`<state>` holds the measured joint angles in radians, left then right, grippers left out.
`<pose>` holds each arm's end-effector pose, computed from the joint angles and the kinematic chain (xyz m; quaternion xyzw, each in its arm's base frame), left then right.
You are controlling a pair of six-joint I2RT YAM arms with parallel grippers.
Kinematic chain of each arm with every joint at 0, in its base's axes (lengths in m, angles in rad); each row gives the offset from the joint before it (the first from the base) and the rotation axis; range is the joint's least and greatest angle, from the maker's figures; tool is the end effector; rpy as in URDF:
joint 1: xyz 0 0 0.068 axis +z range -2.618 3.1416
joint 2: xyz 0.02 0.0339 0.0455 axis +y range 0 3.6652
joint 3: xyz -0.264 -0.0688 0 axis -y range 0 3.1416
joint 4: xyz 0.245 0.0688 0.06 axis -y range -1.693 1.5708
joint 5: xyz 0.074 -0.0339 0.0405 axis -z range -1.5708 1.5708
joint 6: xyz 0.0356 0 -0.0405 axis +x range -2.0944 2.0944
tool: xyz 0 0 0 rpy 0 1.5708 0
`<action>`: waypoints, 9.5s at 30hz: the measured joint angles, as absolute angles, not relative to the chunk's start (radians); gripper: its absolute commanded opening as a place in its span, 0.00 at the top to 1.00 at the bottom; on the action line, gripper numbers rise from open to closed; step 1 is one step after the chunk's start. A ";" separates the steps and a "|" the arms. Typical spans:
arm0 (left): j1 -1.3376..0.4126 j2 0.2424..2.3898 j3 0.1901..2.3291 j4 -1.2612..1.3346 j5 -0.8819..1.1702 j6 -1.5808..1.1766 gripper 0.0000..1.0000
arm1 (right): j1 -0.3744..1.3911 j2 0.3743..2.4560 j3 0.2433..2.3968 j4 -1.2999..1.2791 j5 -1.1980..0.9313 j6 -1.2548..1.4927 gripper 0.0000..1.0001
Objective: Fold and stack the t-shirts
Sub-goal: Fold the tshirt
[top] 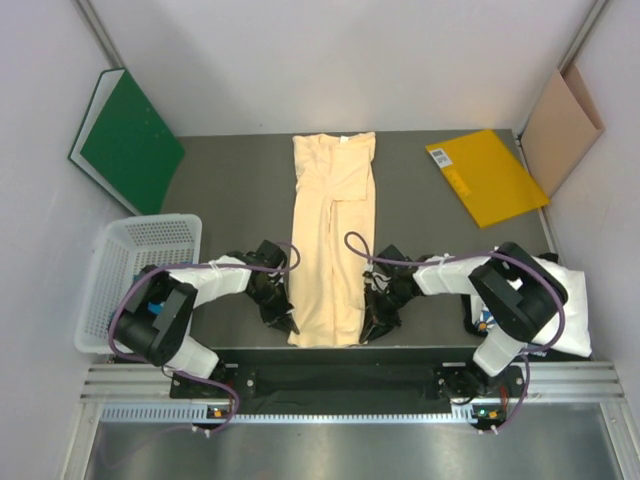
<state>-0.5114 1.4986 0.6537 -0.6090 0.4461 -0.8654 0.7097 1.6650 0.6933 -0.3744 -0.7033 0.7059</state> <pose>0.1851 -0.1215 0.1280 0.1587 -0.9606 0.2067 0.0963 0.1785 0.1837 0.1092 0.0404 -0.9328 -0.3285 0.1426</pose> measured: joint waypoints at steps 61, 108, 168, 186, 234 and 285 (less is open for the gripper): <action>-0.123 2.173 1.816 -0.925 0.493 -0.451 0.03 | 0.389 2.069 1.703 -0.678 -0.482 0.380 0.65; -0.283 1.747 1.474 -1.052 0.345 -0.395 1.00 | 0.438 1.901 1.534 -1.000 -0.664 0.411 1.00; -0.096 2.187 1.798 -0.504 0.456 -0.616 0.01 | 0.244 2.323 1.873 -0.405 -0.424 0.470 0.00; -0.096 2.187 1.847 -0.568 0.452 -0.569 0.01 | 0.313 2.552 2.162 -0.462 -0.495 0.499 0.89; -0.107 2.224 1.844 -0.637 0.518 -0.458 0.01 | 0.367 1.702 1.358 -1.254 0.525 0.561 0.00; -0.107 2.252 1.838 -0.628 0.610 -0.477 0.01 | 0.614 2.151 1.601 -1.383 0.667 0.702 1.00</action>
